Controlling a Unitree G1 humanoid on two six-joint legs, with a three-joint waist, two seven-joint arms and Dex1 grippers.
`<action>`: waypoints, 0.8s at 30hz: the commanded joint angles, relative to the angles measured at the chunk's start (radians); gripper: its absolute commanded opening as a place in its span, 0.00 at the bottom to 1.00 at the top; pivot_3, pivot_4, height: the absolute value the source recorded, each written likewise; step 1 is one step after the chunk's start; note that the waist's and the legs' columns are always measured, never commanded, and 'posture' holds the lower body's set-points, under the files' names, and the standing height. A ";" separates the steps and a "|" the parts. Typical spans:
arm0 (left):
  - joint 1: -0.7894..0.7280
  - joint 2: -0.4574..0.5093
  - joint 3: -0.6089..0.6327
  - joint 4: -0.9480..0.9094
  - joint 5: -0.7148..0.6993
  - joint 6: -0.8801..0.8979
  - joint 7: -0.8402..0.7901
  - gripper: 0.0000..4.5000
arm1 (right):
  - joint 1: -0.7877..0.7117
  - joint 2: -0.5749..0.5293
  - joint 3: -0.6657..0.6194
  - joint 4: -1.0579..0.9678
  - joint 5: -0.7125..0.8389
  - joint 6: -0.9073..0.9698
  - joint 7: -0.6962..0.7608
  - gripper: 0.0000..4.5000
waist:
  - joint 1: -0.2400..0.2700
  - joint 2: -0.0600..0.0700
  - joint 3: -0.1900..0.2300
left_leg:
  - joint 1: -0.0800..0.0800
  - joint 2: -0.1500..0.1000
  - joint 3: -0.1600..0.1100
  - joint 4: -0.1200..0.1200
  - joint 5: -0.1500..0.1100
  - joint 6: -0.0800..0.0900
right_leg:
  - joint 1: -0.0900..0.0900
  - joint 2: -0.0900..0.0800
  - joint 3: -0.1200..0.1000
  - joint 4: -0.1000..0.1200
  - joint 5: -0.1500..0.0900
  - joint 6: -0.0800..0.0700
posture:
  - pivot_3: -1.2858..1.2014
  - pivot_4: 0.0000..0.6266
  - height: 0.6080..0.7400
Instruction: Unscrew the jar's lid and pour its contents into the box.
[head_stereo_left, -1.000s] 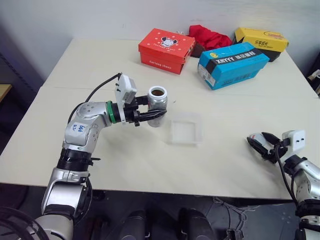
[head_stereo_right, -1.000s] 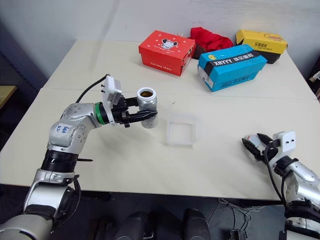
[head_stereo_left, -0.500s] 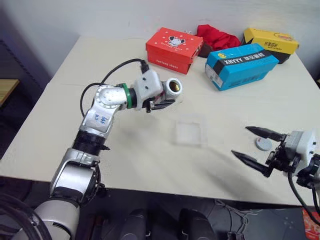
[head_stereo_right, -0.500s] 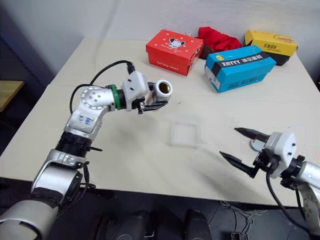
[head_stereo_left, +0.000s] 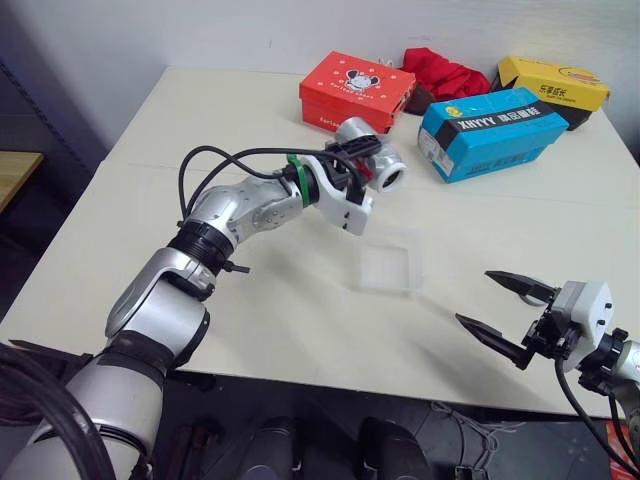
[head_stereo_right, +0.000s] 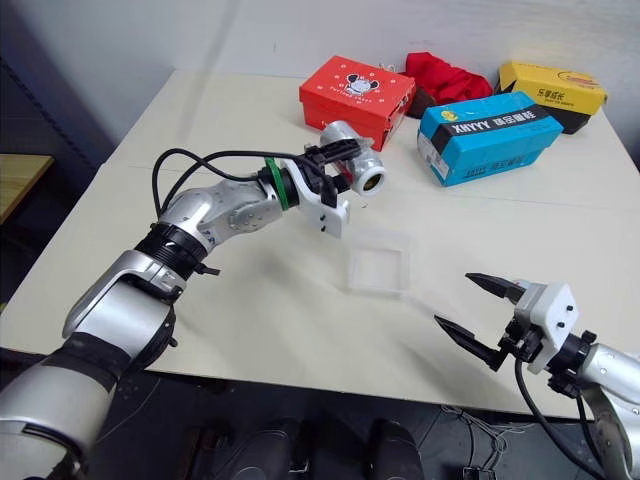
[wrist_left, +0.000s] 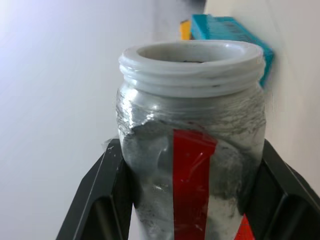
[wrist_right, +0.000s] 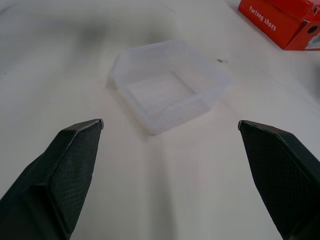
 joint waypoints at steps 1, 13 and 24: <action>-0.066 -0.003 -0.133 0.022 0.225 0.082 0.268 0.52 | 0.012 0.013 -0.033 -0.052 0.006 -0.010 -0.033 0.99 | 0.000 0.000 0.000 | 0.000 0.000 0.000 0.000 0.000 0.000 | 0.000 0.000 0.000 0.000 0.000 0.000 | 0.52 0.24 1.00; -0.108 -0.067 -0.323 0.108 0.463 0.391 0.599 0.52 | 0.035 0.048 -0.019 -0.094 0.017 0.006 -0.091 0.99 | -0.002 -0.002 0.001 | -0.002 0.000 0.001 0.001 -0.001 0.002 | -0.002 -0.001 0.000 0.000 0.000 0.001 | 0.52 0.24 1.00; -0.071 -0.029 -0.197 0.100 0.200 0.105 0.472 0.52 | 0.037 0.067 -0.005 -0.085 0.023 -0.006 -0.084 0.99 | -0.006 -0.002 0.001 | -0.002 0.000 0.001 0.003 -0.001 0.002 | -0.002 -0.002 0.000 0.001 0.000 0.001 | 0.52 0.24 1.00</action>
